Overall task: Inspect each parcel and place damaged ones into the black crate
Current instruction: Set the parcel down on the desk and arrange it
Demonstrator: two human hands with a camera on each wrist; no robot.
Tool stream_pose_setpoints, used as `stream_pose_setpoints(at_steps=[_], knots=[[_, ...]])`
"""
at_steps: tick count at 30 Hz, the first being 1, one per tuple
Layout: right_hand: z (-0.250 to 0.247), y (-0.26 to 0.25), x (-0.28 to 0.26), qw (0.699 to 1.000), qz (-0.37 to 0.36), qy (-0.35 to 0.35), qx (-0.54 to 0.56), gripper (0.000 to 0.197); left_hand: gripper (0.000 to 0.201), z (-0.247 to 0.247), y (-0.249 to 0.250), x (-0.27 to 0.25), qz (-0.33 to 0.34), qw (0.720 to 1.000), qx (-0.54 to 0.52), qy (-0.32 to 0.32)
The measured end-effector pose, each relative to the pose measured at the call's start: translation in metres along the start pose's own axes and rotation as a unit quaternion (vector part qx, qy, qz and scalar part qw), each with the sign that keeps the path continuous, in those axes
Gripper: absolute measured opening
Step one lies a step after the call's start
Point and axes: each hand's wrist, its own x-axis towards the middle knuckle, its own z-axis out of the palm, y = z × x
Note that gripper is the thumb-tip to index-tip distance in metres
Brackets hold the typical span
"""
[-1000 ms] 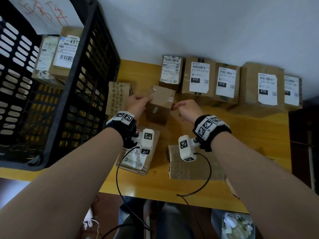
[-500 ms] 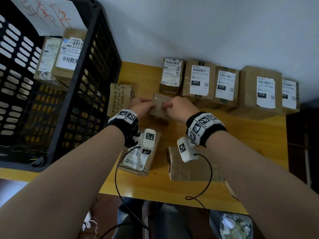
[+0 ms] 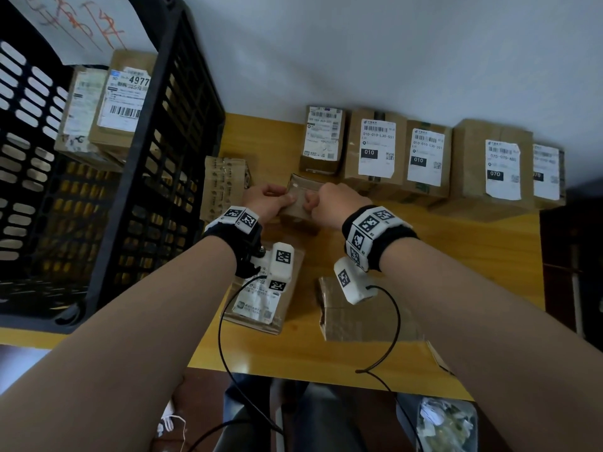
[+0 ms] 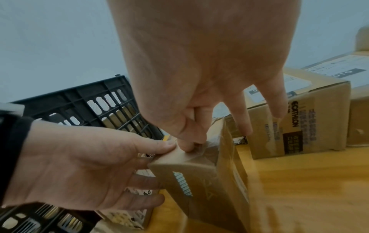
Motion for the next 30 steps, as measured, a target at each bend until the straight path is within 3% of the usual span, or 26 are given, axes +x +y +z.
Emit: stream_pose_setpoints(at_steps=[5, 8, 10, 11, 13, 16, 18, 22, 23, 25, 27, 30], knots=[[-0.007, 0.004, -0.001, 0.999, -0.043, -0.012, 0.012, 0.038, 0.021, 0.001, 0.002, -0.004, -0.009, 1.0, -0.017, -0.004], [-0.014, 0.013, -0.003, 0.99, -0.067, 0.054, 0.115, 0.032, 0.022, -0.001, 0.003, -0.009, -0.018, 1.0, -0.017, -0.018], [-0.013, 0.023, -0.002, 0.974, -0.035, 0.129, 0.183, 0.03, 0.028, -0.002, 0.002, -0.011, -0.014, 0.999, -0.02, -0.021], [-0.011, 0.028, -0.003, 0.971, -0.006, 0.131, 0.202, 0.032, 0.033, -0.002, 0.001, -0.011, -0.012, 0.999, -0.024, -0.02], [-0.002, 0.031, -0.003, 0.967, 0.055, 0.054, 0.242, 0.047, 0.045, 0.0, -0.002, -0.012, -0.002, 0.999, -0.029, -0.025], [0.004, 0.028, -0.008, 0.921, 0.106, -0.029, 0.373, 0.061, 0.041, 0.003, -0.003, -0.019, 0.003, 0.999, -0.043, -0.028], [0.003, 0.026, -0.011, 0.891, 0.115, -0.011, 0.439, 0.059, 0.024, 0.001, 0.0, -0.025, 0.001, 0.998, -0.062, -0.02], [-0.004, 0.029, -0.019, 0.851, 0.08, 0.042, 0.518, 0.029, 0.015, -0.006, 0.004, -0.03, -0.006, 0.996, -0.089, -0.004], [-0.005, 0.031, -0.021, 0.844, 0.067, 0.037, 0.53, 0.034, 0.015, -0.008, 0.005, -0.029, 0.001, 0.996, -0.088, 0.004], [-0.004, 0.032, -0.021, 0.847, 0.04, 0.028, 0.53, 0.06, 0.038, -0.01, 0.007, -0.029, 0.033, 0.996, -0.087, 0.002], [-0.002, 0.032, -0.023, 0.867, 0.01, 0.045, 0.496, 0.073, 0.057, -0.01, 0.01, -0.032, 0.062, 0.995, -0.081, -0.015], [-0.002, 0.032, -0.021, 0.867, 0.011, 0.099, 0.488, 0.06, 0.041, -0.011, 0.01, -0.032, 0.058, 0.993, -0.105, 0.004]])
